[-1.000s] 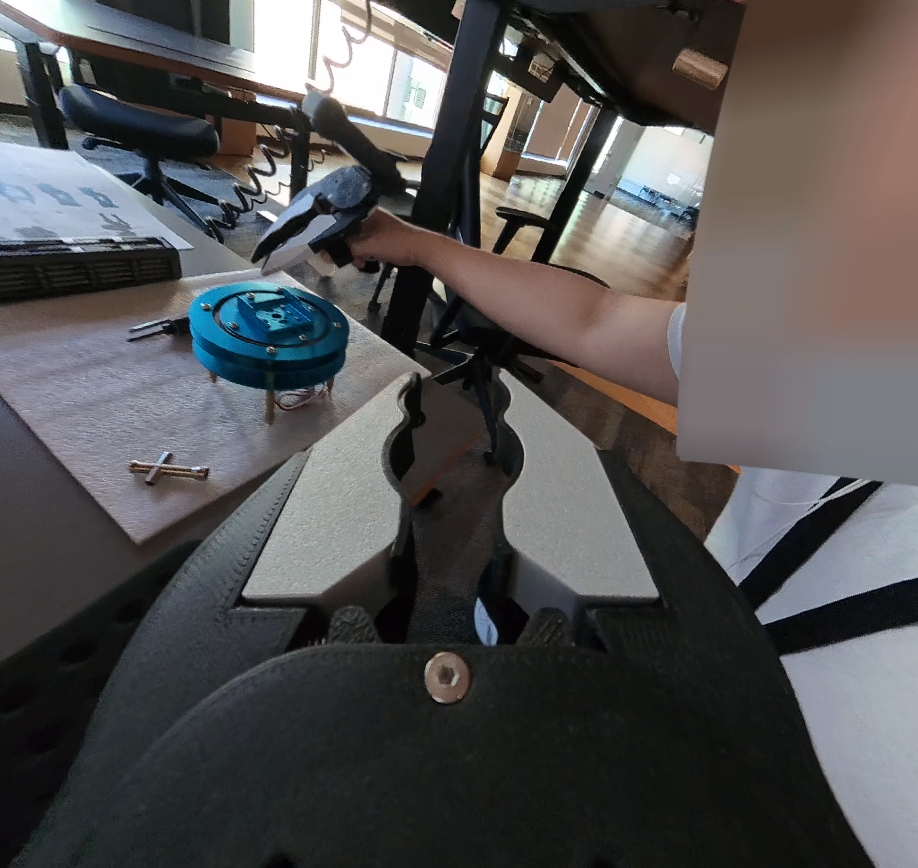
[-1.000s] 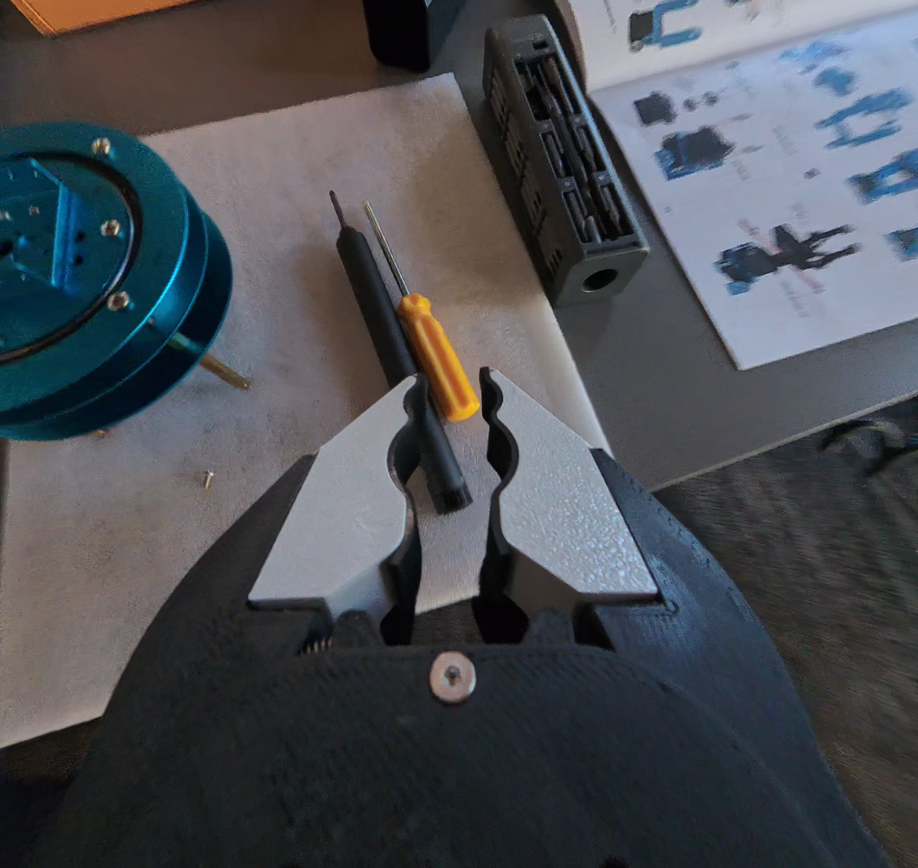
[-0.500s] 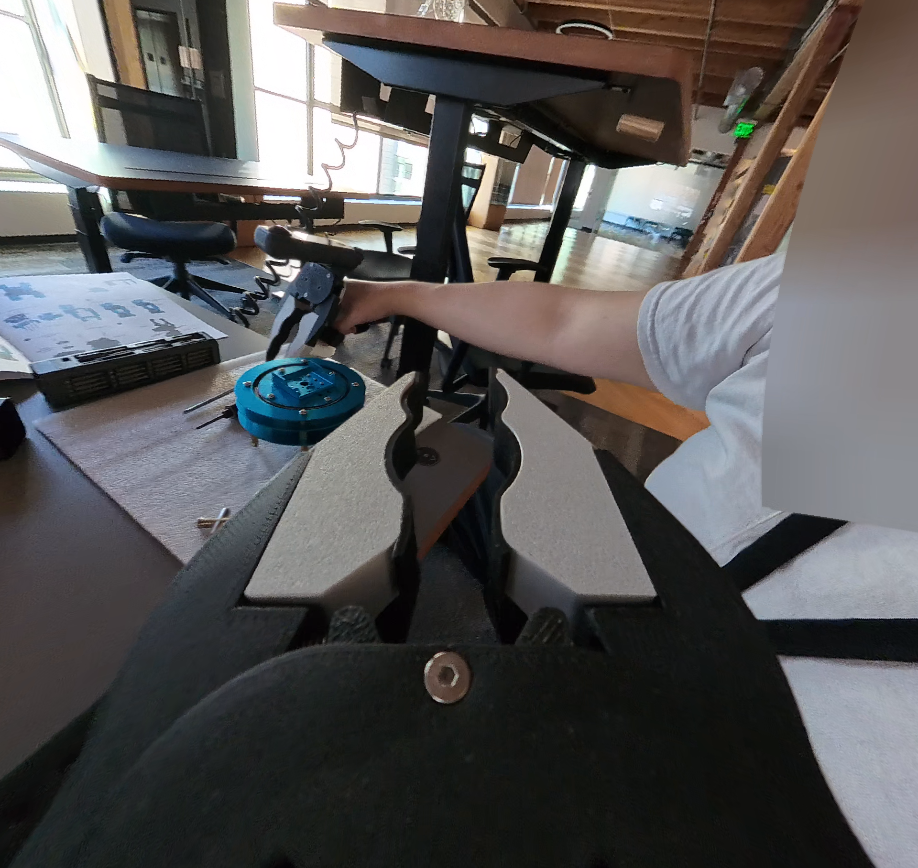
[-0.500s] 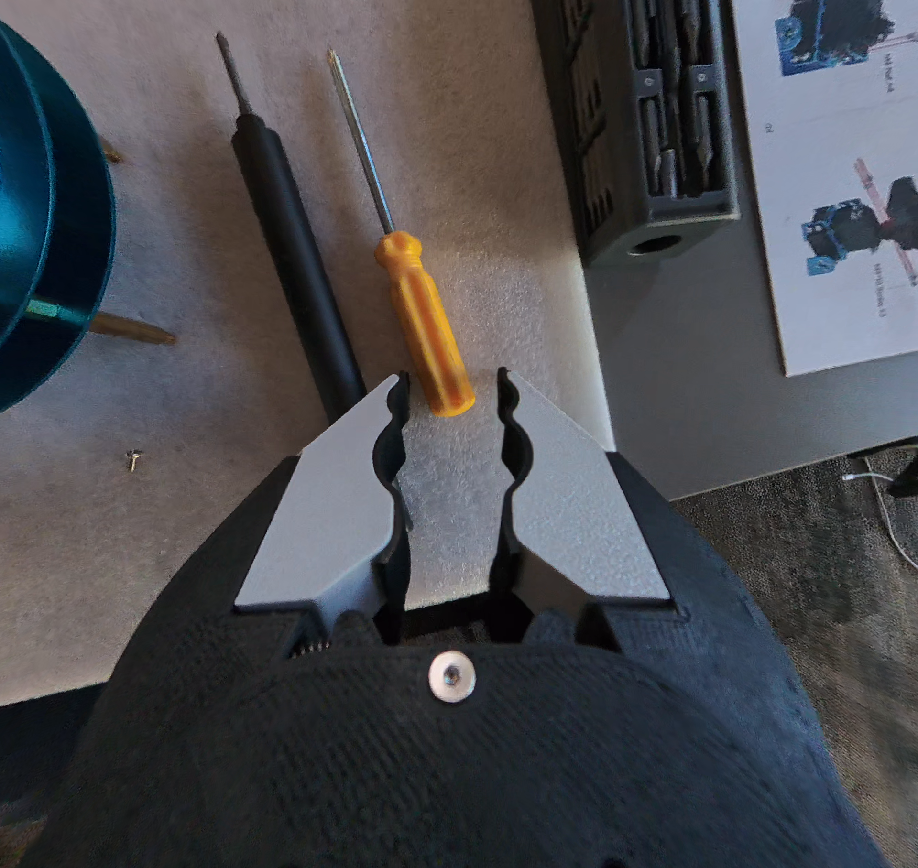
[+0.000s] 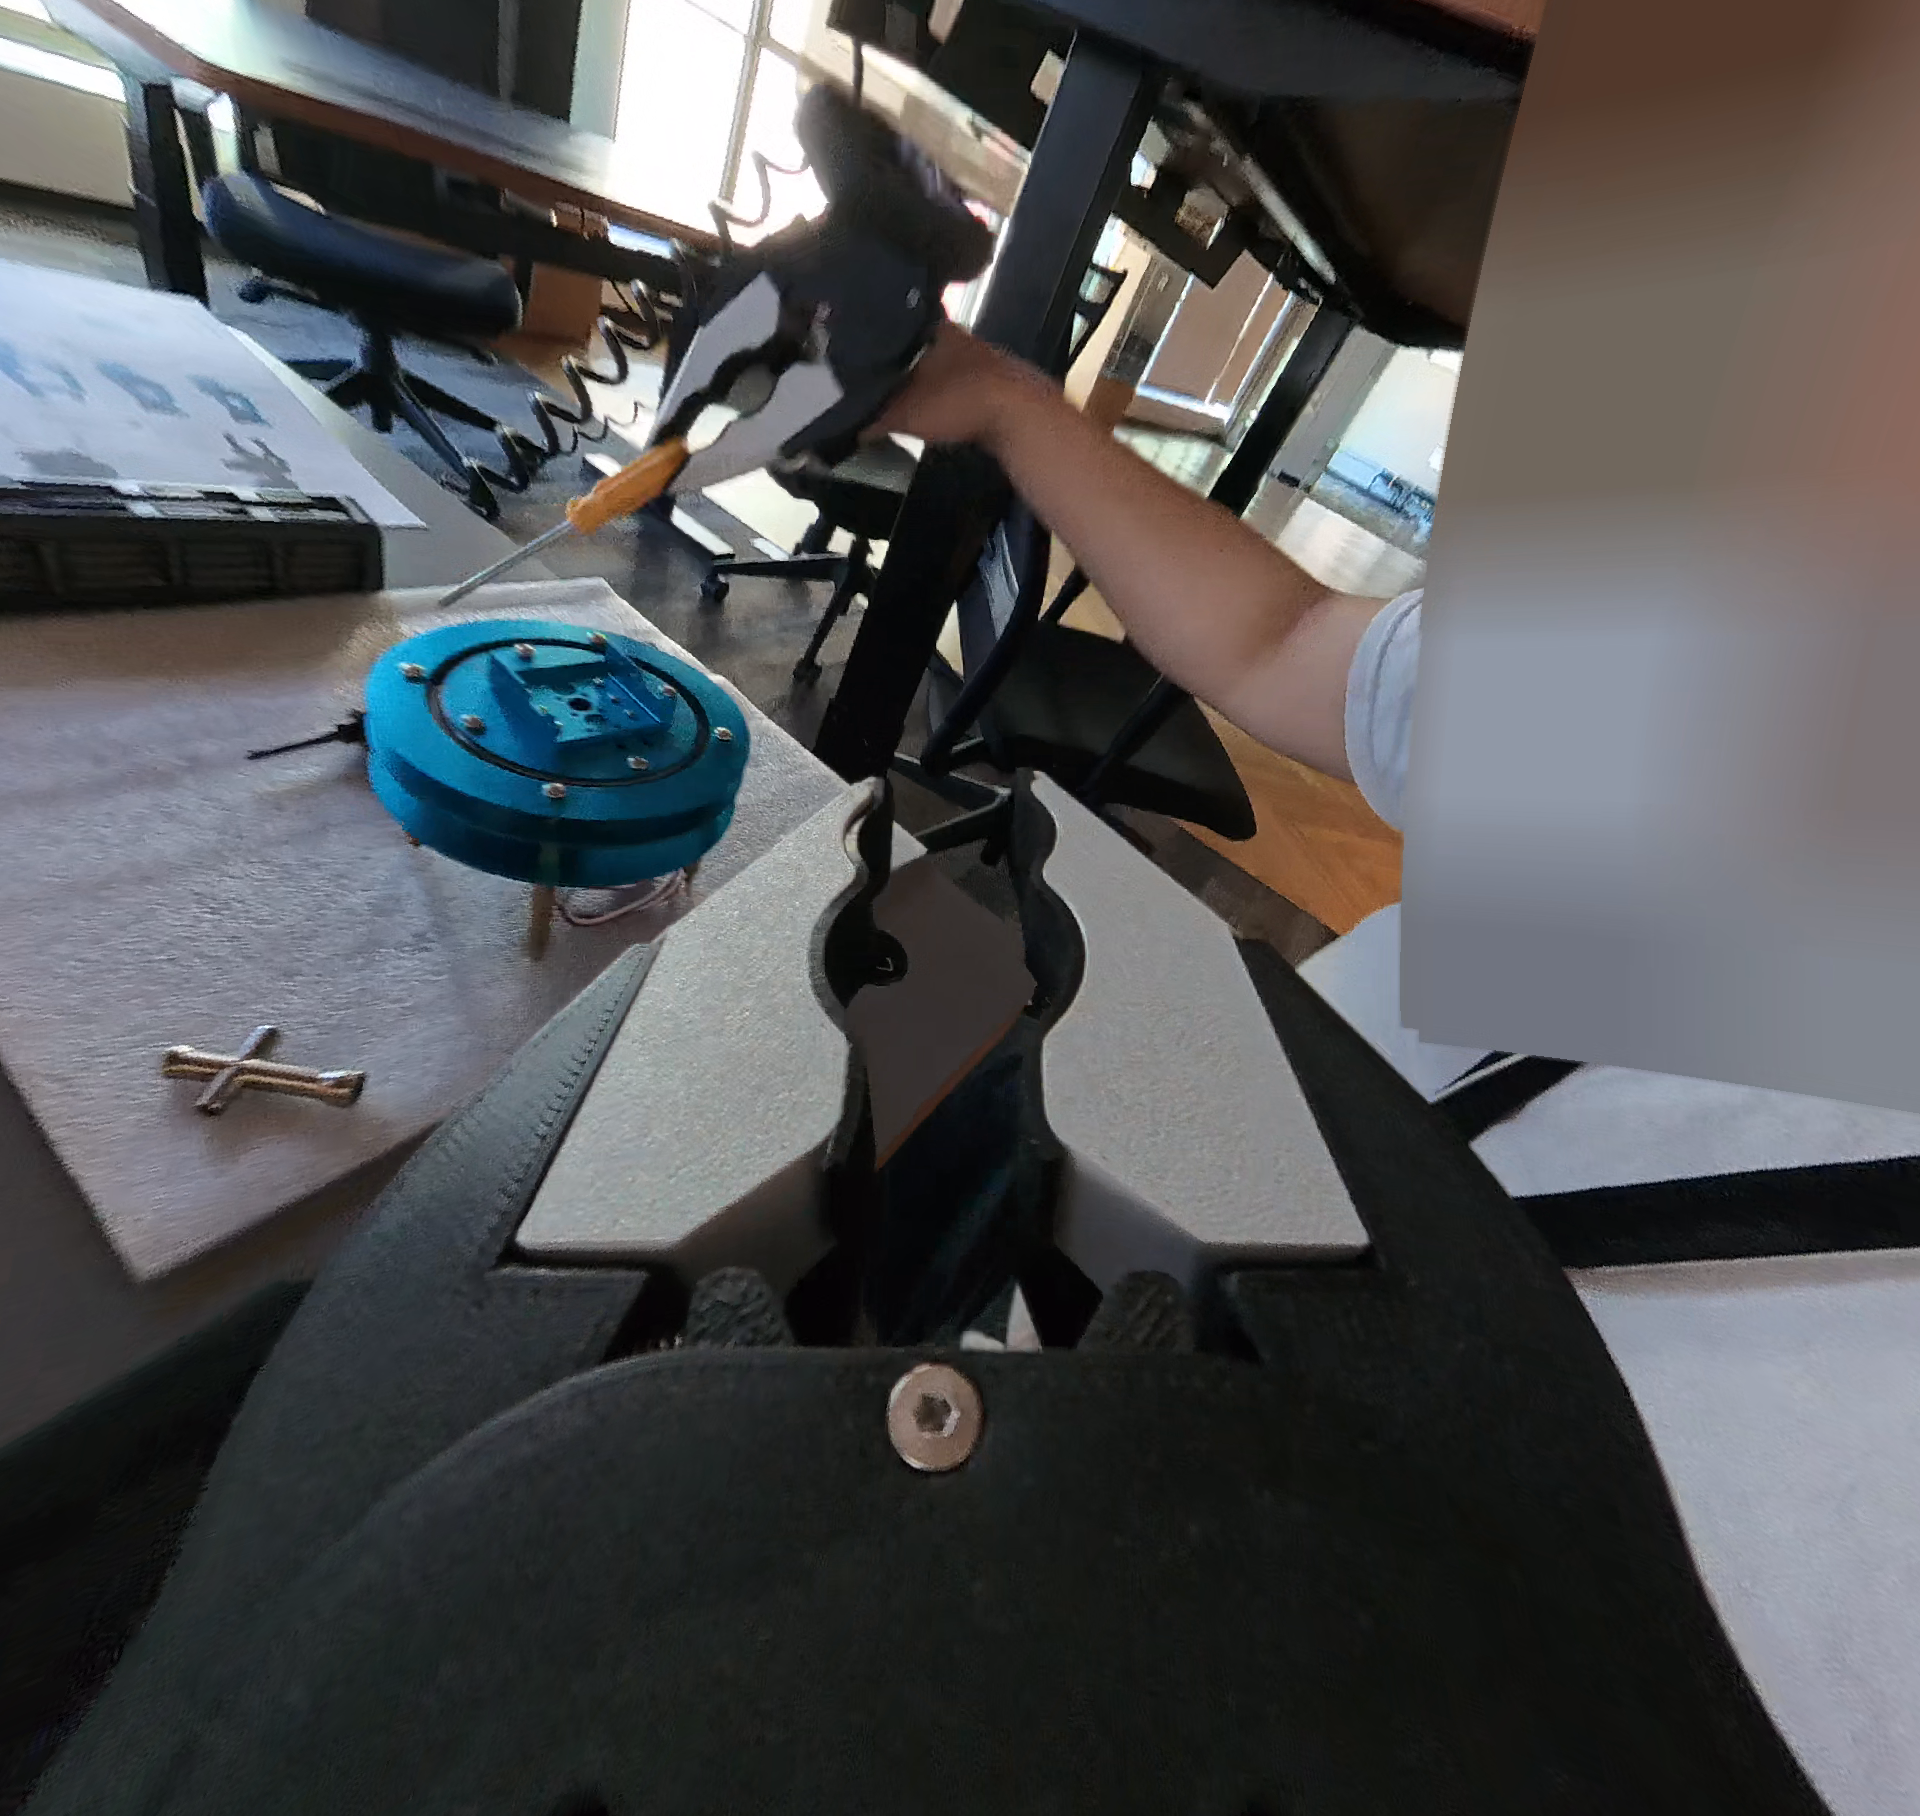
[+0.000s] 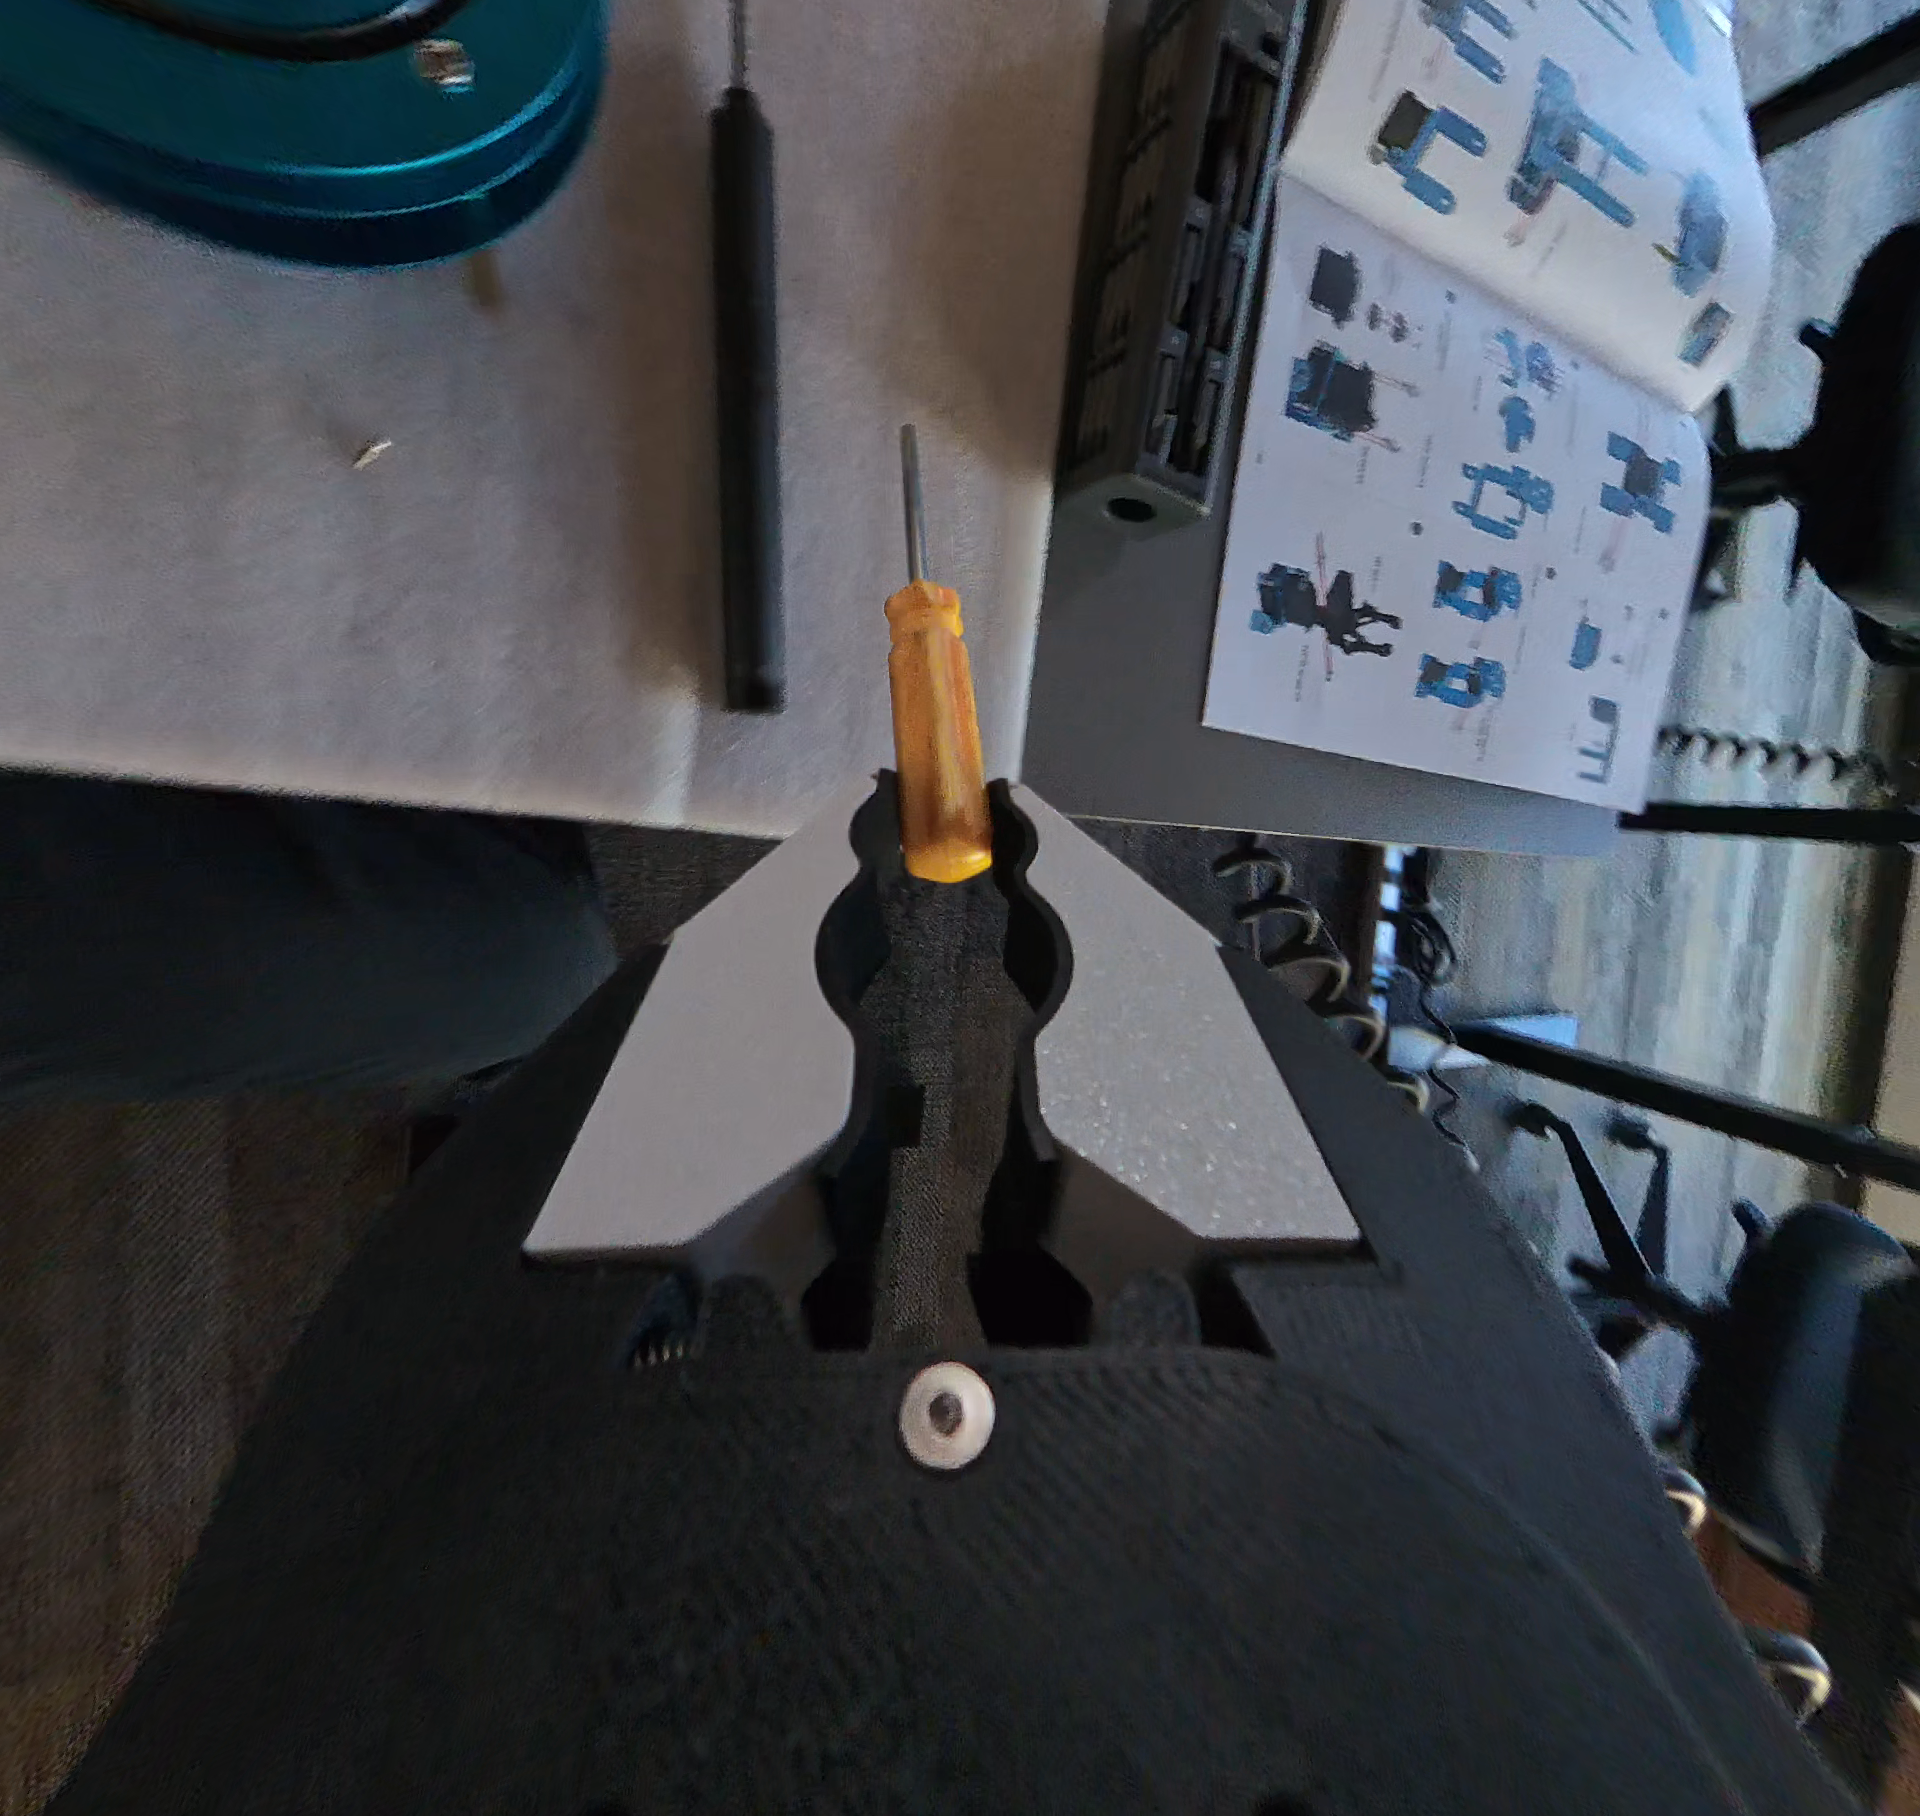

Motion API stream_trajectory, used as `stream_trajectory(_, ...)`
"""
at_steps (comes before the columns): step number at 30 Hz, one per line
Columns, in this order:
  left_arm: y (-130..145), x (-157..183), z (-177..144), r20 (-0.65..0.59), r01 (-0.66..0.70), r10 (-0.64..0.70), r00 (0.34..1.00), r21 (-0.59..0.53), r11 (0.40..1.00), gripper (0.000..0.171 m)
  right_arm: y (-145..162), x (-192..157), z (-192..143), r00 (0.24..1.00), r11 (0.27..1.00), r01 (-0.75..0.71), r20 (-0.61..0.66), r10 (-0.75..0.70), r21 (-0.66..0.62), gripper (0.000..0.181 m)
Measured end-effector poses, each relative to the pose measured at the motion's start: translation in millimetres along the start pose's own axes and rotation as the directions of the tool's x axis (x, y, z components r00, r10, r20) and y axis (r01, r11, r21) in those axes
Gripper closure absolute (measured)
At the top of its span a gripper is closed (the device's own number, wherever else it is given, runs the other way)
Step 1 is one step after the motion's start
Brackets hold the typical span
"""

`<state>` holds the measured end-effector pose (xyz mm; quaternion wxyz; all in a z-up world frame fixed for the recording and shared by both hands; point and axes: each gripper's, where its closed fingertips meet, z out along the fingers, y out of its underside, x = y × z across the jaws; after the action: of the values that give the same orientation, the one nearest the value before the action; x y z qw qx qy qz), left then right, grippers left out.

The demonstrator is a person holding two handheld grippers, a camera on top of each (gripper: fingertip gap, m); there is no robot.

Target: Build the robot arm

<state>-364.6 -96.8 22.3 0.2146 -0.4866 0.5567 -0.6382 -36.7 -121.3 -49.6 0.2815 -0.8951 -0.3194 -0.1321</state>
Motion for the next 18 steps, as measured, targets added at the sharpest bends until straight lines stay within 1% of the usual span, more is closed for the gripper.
stream_trajectory(2,11.3,1.2,25.7,0.008,-0.013,0.013,1.000,-0.047,0.999,0.152,7.0,-12.2,-20.0,0.996,0.997,-0.011,0.091,0.005,0.074,0.165)
stream_trajectory(4,22.2,-1.6,50.8,0.027,-0.030,0.033,0.999,-0.094,0.995,0.155,15.2,-25.4,-31.6,0.974,0.988,-0.070,0.225,0.038,0.136,0.165)
stream_trajectory(6,33.1,-4.7,74.0,0.035,-0.024,0.029,0.999,-0.149,0.989,0.155,17.9,-35.4,-31.6,0.947,0.971,-0.091,0.322,0.015,0.222,0.165)
stream_trajectory(8,39.6,-2.1,93.6,0.012,-0.002,0.004,1.000,-0.190,0.982,0.156,17.3,-45.4,-24.1,0.913,0.958,-0.104,0.408,-0.015,0.268,0.165)
stream_trajectory(10,40.4,1.3,108.5,-0.006,0.012,-0.013,1.000,-0.207,0.978,0.157,12.5,-51.7,-16.4,0.888,0.946,-0.090,0.455,-0.065,0.312,0.165)
stream_trajectory(12,38.8,3.6,118.7,-0.008,0.016,-0.018,1.000,-0.210,0.978,0.158,8.8,-55.6,-11.6,0.866,0.942,-0.069,0.489,-0.108,0.330,0.166)
stream_trajectory(18,40.4,3.1,127.3,0.031,0.017,-0.010,0.999,-0.233,0.972,0.159,4.8,-56.9,-2.1,0.833,0.950,0.022,0.520,-0.190,0.312,0.165)
